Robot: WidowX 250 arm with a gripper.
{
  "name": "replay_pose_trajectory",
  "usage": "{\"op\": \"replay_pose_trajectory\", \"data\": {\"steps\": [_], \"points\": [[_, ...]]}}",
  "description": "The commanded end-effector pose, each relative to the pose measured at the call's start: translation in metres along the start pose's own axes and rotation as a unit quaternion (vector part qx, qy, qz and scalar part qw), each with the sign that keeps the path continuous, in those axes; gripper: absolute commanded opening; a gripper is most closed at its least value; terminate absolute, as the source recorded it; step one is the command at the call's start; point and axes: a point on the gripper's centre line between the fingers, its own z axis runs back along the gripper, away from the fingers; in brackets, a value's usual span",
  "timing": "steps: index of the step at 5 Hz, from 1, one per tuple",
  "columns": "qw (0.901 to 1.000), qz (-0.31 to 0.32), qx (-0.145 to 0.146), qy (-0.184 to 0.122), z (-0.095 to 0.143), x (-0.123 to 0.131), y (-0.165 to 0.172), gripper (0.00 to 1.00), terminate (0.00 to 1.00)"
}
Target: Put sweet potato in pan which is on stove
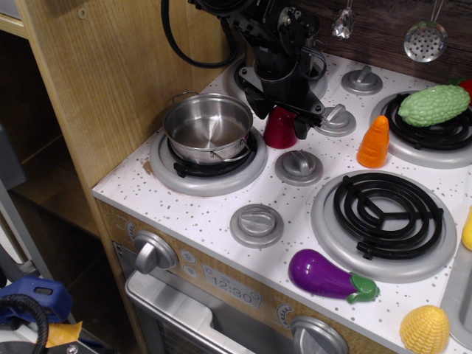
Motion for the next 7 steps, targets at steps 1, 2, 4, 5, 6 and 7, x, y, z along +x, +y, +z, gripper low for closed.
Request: {"op": "replay_pose_trajectory", "data": {"steps": [1, 2, 4, 5, 6, 7], "points": [[0.9997, 0.004, -0.007, -0.025, 0.000, 0.014, 0.008, 1.00, 0.00], [0.9994, 0.012, -0.017, -0.026, -0.010, 0.011, 0.010, 1.00, 0.00], [0.9992, 0.022, -0.015, -0.030, -0.015, 0.009, 0.011, 0.00, 0.00], [0.9996, 0.001, 0.013, -0.025, 0.007, 0.022, 0.011, 0.00, 0.00], [0.9994, -0.014, 0.030, -0.013, 0.026, 0.028, 0.018, 0.00, 0.00], [0.9978, -0.032, 0.057, -0.011, 0.044, 0.035, 0.022, 0.00, 0.00]]}}
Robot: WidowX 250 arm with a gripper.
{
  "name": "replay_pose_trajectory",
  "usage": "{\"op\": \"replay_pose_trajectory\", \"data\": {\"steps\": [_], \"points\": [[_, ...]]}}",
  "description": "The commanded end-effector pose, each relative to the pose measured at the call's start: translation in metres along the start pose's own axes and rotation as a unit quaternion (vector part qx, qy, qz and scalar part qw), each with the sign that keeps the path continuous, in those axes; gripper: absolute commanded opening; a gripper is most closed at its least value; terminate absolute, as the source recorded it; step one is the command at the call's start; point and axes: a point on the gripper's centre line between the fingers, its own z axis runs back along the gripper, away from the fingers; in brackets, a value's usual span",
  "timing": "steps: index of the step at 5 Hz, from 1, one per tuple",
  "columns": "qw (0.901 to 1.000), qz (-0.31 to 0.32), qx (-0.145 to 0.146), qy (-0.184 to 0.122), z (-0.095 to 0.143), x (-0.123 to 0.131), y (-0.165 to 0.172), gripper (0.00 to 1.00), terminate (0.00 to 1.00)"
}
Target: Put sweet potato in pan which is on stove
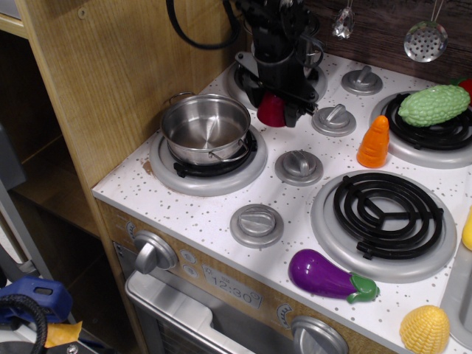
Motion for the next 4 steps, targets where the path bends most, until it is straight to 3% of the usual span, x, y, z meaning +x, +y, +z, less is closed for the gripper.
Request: {"op": "replay_pose_trajectory", "data": {"steps": [1, 4], "points": [[0.9988, 0.009, 0.035, -0.034, 0.047, 0.015, 0.017, 0.00, 0.00], [0.9961, 0.058, 0.054, -0.039, 0.053, -0.039, 0.035, 0.00, 0.00]]}}
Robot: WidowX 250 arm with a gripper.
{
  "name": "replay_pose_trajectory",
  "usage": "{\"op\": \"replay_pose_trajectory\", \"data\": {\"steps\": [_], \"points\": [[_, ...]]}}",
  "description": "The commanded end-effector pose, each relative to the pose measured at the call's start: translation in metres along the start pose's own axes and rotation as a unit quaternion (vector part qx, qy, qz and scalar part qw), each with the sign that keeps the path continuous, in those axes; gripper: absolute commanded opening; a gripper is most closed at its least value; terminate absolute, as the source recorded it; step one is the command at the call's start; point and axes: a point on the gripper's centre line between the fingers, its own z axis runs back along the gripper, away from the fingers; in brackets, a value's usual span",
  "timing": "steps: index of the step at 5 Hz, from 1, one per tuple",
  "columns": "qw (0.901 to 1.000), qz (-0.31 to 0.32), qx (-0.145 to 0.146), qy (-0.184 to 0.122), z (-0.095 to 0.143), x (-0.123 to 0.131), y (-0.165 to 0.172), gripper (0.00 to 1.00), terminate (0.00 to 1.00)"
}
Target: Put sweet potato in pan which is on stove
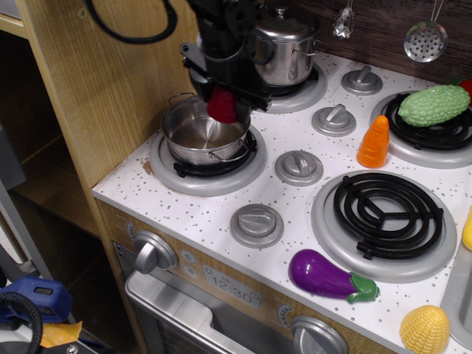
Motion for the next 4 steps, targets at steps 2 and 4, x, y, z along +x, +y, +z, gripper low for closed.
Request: {"op": "replay_pose_trajectory", "data": {"steps": [2, 4], "points": [[0.9995, 0.019, 0.010, -0.023, 0.014, -0.008, 0.020, 1.00, 0.00], [0.9985, 0.024, -0.013, -0.047, 0.001, -0.011, 0.022, 1.00, 0.00]]}}
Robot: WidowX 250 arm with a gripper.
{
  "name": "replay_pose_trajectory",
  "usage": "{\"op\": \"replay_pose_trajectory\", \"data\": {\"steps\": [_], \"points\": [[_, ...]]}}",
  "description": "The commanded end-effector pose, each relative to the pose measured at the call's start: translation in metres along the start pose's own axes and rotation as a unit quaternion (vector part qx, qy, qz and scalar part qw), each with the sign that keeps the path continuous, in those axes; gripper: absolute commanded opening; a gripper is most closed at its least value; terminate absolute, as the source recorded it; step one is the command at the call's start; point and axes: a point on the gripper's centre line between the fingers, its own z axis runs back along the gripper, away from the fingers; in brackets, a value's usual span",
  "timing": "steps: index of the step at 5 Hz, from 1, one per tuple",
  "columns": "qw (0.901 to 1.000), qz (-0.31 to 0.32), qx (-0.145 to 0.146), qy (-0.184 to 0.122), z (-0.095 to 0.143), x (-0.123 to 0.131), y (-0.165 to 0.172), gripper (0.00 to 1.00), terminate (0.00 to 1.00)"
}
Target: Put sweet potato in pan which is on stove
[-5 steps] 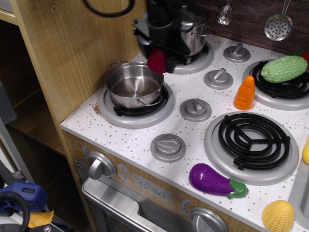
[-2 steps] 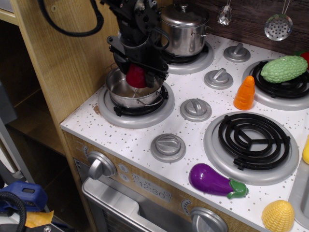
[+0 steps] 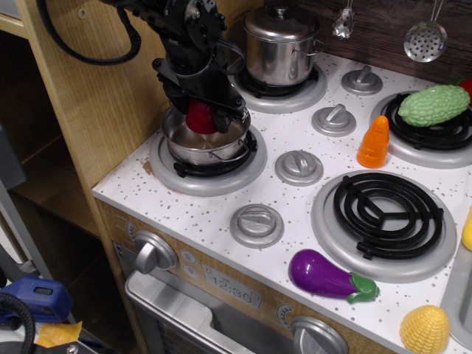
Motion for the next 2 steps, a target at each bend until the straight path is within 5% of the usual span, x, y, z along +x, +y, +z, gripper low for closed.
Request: {"op": "replay_pose_trajectory", "data": {"steps": [1, 2], "points": [[0.9997, 0.003, 0.003, -0.025, 0.0049, 0.0076, 0.0073, 1.00, 0.00], [0.9997, 0.003, 0.003, -0.025, 0.0049, 0.0076, 0.0073, 1.00, 1.00]]}}
